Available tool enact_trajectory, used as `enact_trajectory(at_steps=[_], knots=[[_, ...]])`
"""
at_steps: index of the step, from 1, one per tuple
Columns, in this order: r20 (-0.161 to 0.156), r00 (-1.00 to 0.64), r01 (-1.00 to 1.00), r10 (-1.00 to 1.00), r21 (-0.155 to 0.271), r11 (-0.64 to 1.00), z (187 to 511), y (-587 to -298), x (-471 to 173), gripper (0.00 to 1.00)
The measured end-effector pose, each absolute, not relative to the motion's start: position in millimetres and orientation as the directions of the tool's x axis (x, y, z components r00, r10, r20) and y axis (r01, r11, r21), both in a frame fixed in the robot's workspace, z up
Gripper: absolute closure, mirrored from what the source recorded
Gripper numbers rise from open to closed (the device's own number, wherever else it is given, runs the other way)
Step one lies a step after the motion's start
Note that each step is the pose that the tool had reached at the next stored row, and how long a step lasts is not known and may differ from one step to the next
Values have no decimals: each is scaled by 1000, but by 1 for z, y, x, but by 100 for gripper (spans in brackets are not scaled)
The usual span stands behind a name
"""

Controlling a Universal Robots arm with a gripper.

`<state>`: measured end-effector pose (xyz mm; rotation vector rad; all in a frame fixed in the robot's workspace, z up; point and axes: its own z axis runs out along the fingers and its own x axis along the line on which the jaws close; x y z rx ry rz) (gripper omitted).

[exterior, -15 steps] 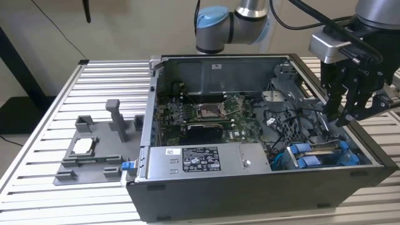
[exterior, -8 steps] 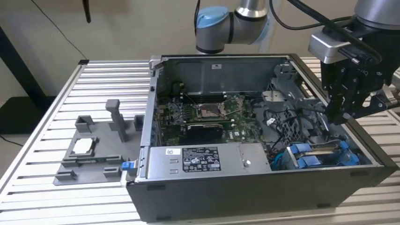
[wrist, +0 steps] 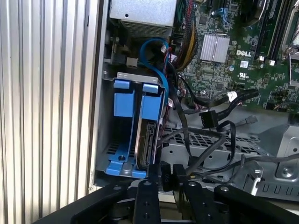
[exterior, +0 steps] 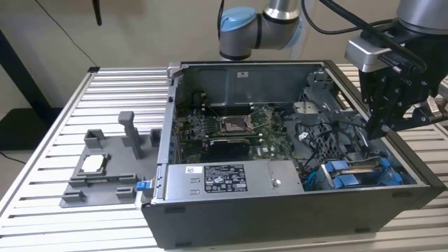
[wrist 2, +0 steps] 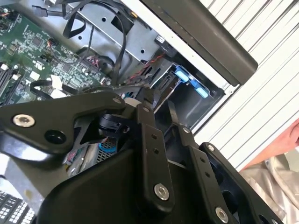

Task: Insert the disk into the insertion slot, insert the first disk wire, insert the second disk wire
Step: 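Insert the first disk wire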

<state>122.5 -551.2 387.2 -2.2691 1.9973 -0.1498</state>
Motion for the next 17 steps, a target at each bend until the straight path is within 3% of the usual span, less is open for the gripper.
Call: enact_trajectory(at_steps=[2,7,17], knots=[[-1,127,-981,-992,-151,-125,387,-551,123,81],[-2,127,-982,-992,-142,-125,386,-555,123,81],[-11,126,-989,-992,-74,-125,382,-564,131,81]])
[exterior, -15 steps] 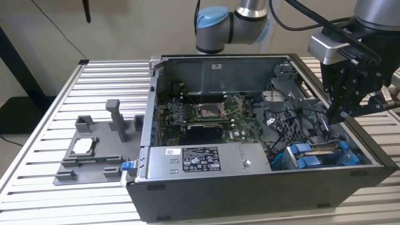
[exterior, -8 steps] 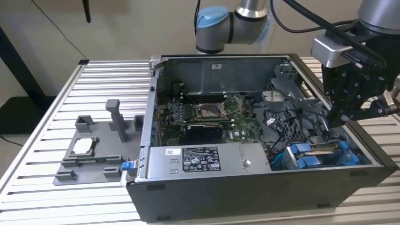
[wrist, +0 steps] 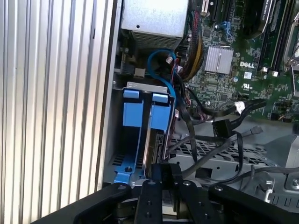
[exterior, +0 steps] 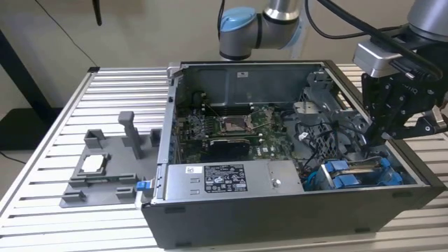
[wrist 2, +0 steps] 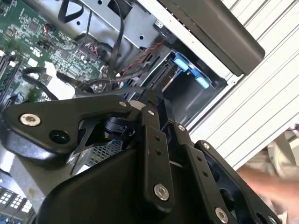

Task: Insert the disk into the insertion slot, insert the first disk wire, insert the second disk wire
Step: 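Insert the first disk wire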

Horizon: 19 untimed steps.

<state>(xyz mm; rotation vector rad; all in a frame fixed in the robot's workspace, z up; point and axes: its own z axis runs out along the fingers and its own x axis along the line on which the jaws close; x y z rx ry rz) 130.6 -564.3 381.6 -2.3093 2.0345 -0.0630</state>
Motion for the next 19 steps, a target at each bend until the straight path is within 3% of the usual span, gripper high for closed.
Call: enact_trajectory(at_steps=[19], knots=[[-19,126,-992,-992,-24,-125,372,-574,150,81]])
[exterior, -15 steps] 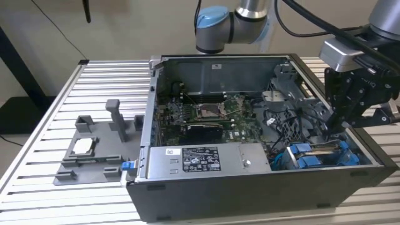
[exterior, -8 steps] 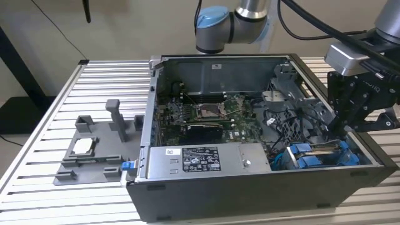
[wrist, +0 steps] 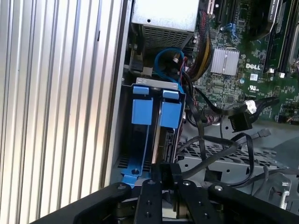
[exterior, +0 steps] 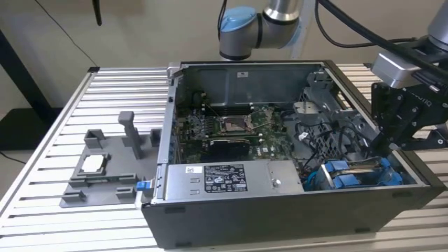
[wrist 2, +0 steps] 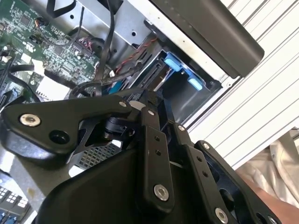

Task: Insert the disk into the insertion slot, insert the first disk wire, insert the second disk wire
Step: 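Insert the first disk wire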

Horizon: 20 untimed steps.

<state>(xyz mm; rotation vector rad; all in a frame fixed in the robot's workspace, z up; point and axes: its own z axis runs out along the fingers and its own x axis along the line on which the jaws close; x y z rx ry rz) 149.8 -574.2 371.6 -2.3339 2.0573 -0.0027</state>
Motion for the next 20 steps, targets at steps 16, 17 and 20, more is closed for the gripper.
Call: enact_trajectory(at_steps=[16,17,20], knots=[[-22,105,-994,-994,-19,-105,366,-575,155,81],[-22,102,-995,-995,-19,-101,365,-574,155,81],[-29,85,-996,-996,-20,-85,363,-574,155,81]])
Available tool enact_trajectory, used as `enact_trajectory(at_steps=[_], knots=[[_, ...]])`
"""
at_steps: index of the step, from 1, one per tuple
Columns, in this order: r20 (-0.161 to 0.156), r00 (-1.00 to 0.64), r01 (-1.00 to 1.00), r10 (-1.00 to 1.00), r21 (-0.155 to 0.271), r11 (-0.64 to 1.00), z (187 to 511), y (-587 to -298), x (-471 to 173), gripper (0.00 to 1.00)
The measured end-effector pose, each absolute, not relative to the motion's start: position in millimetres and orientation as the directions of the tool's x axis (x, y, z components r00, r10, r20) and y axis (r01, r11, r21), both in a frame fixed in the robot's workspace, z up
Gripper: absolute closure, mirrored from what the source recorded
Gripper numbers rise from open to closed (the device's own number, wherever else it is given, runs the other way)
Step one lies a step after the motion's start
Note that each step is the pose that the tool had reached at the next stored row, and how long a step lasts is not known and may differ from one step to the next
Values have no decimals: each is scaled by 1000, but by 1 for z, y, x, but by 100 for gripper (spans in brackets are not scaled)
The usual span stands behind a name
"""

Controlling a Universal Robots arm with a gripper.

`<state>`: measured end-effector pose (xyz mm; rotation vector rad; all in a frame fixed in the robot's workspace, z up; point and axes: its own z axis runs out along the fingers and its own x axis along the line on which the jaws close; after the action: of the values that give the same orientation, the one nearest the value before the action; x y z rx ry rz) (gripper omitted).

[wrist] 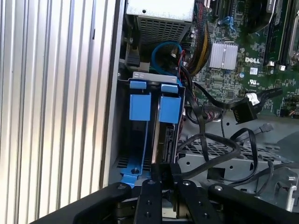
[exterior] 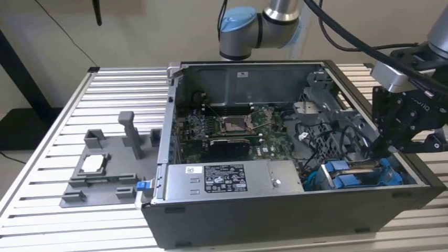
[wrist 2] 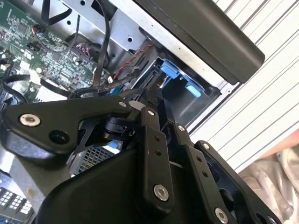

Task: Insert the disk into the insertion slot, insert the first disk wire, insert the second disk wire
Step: 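Insert the first disk wire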

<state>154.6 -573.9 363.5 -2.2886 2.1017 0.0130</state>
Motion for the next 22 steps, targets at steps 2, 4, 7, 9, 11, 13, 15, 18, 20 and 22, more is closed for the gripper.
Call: enact_trajectory(at_steps=[2,4,7,9,11,13,15,18,20,22], knots=[[-36,75,-997,-997,-20,-74,362,-574,155,81],[-38,68,-998,-997,-16,-68,362,-574,155,81],[-47,60,-998,-997,-11,-60,360,-574,155,81],[-61,52,-999,-997,-12,-52,360,-574,155,81],[-75,44,-999,-996,-12,-43,359,-574,155,81],[-77,38,-999,-996,-2,-38,358,-574,155,81],[-78,33,-999,-996,13,-35,358,-574,155,81],[-78,30,-999,-996,37,-33,357,-574,155,81],[-78,28,-999,-997,44,-32,357,-574,156,81],[-79,28,-999,-997,44,-31,357,-574,156,81]])
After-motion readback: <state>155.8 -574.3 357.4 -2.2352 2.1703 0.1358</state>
